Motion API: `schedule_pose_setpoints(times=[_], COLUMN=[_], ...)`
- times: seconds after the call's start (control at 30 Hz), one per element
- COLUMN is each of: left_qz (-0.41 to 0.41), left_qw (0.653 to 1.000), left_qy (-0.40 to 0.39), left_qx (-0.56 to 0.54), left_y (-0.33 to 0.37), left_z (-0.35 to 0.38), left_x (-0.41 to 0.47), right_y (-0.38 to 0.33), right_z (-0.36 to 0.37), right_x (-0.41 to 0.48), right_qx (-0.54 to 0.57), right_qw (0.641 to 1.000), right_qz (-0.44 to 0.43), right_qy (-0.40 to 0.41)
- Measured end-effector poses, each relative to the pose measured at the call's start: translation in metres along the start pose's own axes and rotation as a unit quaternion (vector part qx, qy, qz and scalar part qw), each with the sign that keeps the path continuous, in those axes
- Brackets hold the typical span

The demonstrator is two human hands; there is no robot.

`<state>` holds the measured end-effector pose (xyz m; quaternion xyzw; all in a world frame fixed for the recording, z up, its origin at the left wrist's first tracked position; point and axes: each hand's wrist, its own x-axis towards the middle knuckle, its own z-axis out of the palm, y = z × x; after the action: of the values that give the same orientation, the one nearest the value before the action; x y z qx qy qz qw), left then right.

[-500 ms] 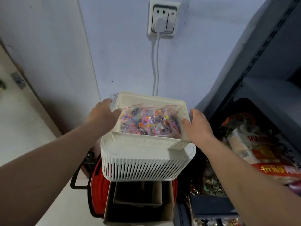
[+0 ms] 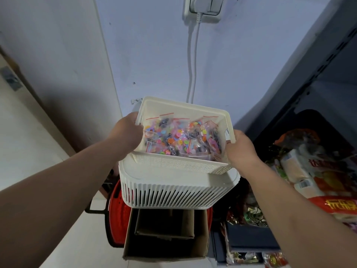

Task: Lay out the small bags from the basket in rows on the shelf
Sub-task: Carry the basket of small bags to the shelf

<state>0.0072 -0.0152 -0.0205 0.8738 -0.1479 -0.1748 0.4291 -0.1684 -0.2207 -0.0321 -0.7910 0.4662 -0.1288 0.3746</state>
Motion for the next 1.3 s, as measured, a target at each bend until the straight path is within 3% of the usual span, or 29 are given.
schedule_pose_setpoints(times=[0.2, 0.43, 0.67, 0.97, 1.3], left_qz=[0.001, 0.018, -0.037, -0.110, -0.205], left_qw=[0.999, 0.995, 0.982, 0.939, 0.855], left_qy=[0.019, 0.096, 0.175, 0.311, 0.458], left_qx=[-0.035, -0.037, -0.065, -0.094, -0.133], left_y=[-0.004, -0.012, -0.034, -0.068, -0.127], left_z=[-0.008, -0.046, -0.106, -0.156, -0.189], left_x=[-0.014, -0.048, -0.095, -0.191, -0.324], right_y=[-0.006, -0.044, -0.094, -0.144, -0.179], right_z=[0.002, 0.008, 0.028, 0.084, 0.144], right_x=[-0.010, -0.034, -0.059, -0.107, -0.210], right_qx=[0.006, 0.000, -0.027, -0.040, -0.043], right_qw=[1.000, 0.996, 0.979, 0.926, 0.823], right_qz=[-0.017, -0.088, -0.193, -0.335, -0.487], right_qy=[0.007, -0.004, -0.061, -0.171, -0.288])
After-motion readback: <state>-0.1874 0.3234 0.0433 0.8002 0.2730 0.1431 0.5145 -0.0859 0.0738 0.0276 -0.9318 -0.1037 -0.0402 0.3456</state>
